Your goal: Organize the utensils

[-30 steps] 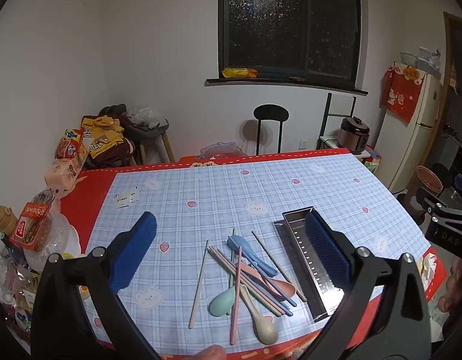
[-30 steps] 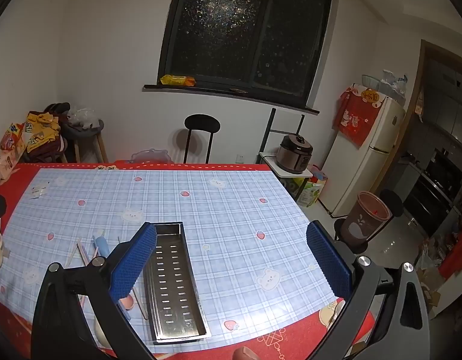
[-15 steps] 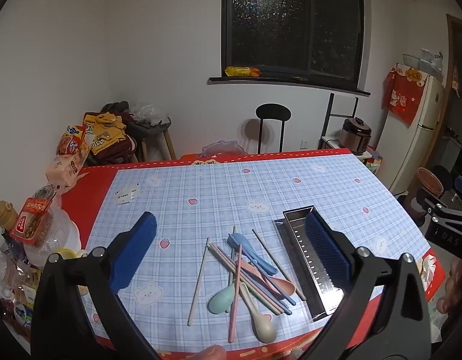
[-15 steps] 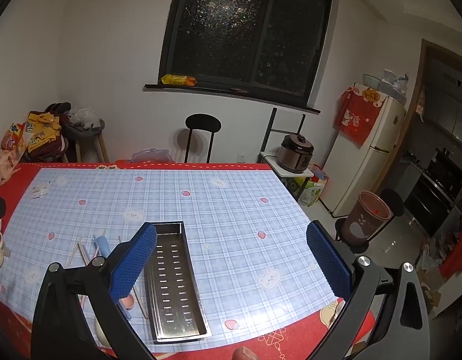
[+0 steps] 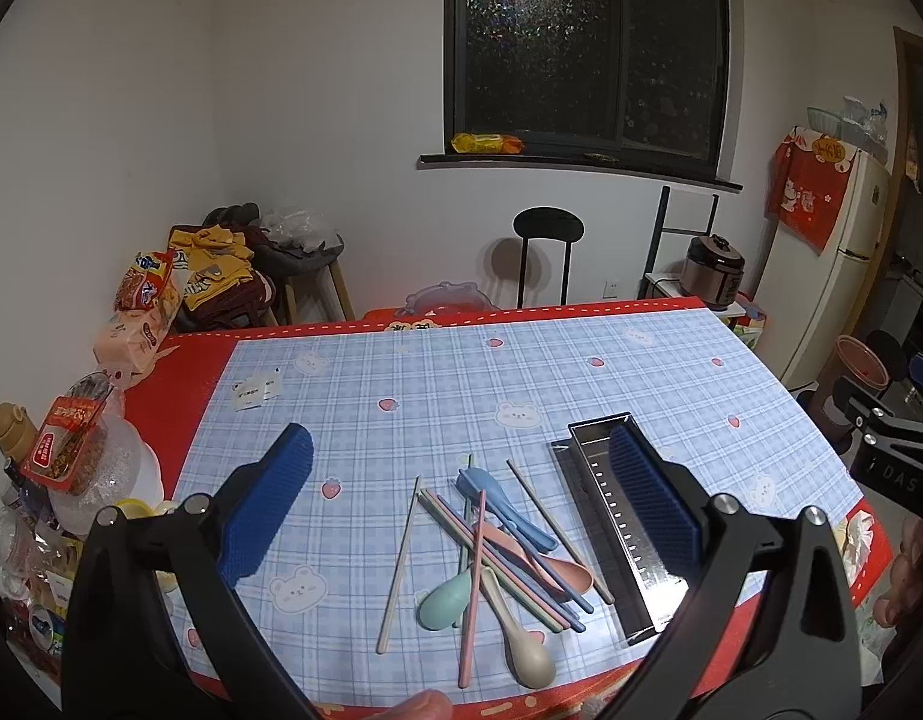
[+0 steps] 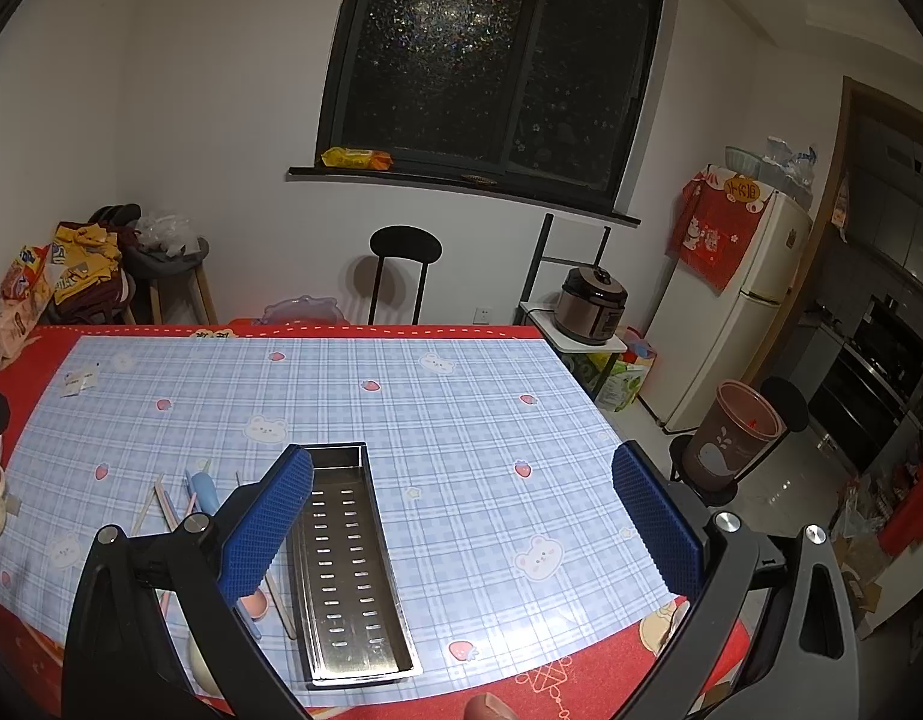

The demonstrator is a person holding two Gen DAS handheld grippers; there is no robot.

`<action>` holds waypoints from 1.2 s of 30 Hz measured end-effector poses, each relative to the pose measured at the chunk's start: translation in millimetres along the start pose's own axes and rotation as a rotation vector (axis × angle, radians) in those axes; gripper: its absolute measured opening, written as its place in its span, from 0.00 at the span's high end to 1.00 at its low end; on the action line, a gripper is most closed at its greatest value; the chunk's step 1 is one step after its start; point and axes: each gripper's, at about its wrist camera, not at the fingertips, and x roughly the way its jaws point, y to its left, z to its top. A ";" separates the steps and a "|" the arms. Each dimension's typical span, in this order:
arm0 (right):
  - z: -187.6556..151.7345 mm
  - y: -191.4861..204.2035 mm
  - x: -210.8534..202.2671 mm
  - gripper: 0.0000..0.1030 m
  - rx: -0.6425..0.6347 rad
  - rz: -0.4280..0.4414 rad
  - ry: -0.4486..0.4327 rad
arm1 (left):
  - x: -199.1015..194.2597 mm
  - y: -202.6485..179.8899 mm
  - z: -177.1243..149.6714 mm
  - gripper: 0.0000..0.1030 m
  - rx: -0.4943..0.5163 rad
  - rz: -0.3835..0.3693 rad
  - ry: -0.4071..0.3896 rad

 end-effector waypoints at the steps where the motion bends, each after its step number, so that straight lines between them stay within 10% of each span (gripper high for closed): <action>1: -0.1 -0.6 0.3 0.05 0.000 0.000 0.000 | 0.1 0.5 0.2 0.05 0.000 0.001 0.000; 36: 3.6 1.8 12.6 0.05 -0.004 0.023 0.023 | 7.0 4.8 -1.0 0.05 -0.010 0.000 0.003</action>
